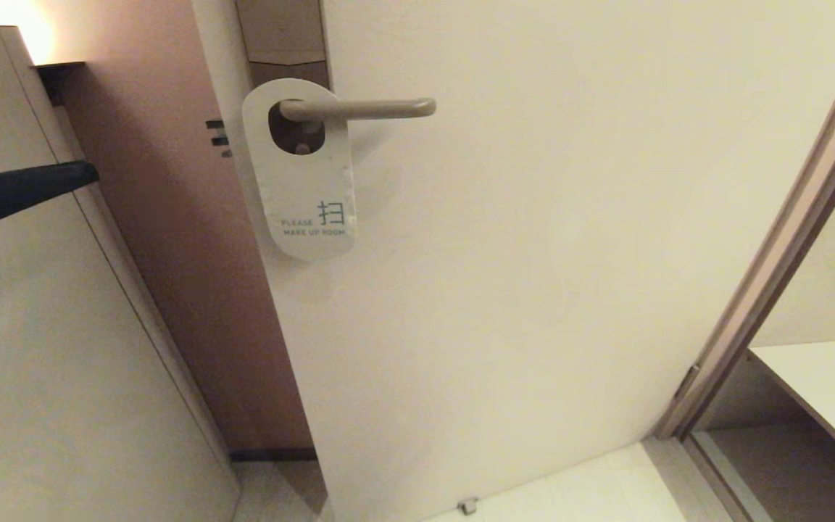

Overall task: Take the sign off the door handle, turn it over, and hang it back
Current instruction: Take down the sign

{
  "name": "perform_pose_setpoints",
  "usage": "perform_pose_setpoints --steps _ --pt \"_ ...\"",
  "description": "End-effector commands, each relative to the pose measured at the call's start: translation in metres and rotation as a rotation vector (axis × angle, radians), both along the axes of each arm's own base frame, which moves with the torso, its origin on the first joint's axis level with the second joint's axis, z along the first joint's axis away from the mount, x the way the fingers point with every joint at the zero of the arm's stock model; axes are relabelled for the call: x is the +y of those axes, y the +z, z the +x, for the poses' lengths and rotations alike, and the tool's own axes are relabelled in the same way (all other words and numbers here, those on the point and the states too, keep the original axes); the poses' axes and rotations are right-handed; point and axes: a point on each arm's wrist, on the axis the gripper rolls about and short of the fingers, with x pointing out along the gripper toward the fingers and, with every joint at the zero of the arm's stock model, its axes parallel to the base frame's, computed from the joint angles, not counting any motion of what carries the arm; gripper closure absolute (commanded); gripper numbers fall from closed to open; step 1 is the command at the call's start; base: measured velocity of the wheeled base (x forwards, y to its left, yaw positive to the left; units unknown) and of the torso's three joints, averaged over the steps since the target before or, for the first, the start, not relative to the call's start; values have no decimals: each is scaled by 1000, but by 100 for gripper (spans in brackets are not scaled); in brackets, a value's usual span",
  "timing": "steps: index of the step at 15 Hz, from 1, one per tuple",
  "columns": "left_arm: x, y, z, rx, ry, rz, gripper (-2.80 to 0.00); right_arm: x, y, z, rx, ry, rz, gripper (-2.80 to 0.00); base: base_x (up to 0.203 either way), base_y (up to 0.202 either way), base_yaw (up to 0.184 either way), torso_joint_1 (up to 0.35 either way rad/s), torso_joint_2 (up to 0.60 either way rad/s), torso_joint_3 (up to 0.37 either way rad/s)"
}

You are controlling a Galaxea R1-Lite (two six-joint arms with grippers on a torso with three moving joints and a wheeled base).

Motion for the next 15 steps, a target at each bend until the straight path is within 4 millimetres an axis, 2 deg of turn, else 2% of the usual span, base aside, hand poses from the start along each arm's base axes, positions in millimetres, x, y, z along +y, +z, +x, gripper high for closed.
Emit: perform_pose_setpoints --steps 1,5,9,10,15 --pt "9 -12 21 48 -163 8 0 0 0 0 1 1 -1 0 0 0 0 0 0 0" --pt "5 -21 40 58 -238 16 0 0 0 0 1 1 -1 0 0 0 0 0 0 0" --pt "8 -32 67 45 -249 23 0 0 0 0 1 1 -1 0 0 0 0 0 0 0" --pt "8 -34 71 40 -249 25 -280 0 0 0 1 1 -1 0 0 0 0 0 0 0" --pt "10 -34 86 -71 -249 64 -280 0 0 0 1 1 -1 0 0 0 0 0 0 0"
